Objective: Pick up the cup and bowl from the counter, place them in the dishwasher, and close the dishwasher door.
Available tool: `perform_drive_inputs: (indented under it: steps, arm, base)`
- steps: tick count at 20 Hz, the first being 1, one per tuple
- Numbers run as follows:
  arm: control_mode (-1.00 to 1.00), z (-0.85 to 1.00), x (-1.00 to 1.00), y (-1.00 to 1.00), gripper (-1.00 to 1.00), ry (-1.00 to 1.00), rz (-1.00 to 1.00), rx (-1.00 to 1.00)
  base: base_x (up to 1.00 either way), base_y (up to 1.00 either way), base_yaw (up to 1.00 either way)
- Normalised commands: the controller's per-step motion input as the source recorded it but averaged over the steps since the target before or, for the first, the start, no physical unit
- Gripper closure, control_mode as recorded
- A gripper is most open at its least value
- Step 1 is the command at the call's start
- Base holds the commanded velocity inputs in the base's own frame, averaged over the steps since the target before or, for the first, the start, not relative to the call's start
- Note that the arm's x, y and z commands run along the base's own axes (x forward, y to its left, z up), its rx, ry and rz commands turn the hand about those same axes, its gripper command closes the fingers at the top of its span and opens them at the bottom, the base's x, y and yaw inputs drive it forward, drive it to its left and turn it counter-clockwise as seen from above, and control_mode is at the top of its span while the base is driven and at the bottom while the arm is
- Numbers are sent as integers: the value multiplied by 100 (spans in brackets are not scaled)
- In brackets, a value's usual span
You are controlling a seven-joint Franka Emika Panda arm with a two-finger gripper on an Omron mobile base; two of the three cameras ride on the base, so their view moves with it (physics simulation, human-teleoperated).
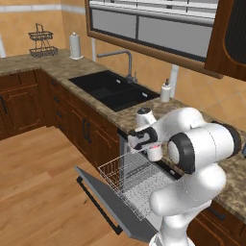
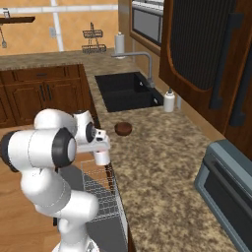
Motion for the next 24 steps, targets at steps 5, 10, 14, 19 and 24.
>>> perform_drive_inputs:
  steps: [5,10,14,19,24]
  arm:
    - [-100,-61,45,98,100,1,0,-10]
    - [-100,-71,57,61,100,0,1,-10]
    - [-100,-54,51,15,100,-4,1,-5]
    - [-100,-46,57,0,100,0,0,-1]
    - [-100,-51,42,0,100,0,0,0]
  base:
    - [0,0,0]
    - [0,0,0]
    - [0,0,0]
    - [0,0,0]
    - [0,0,0]
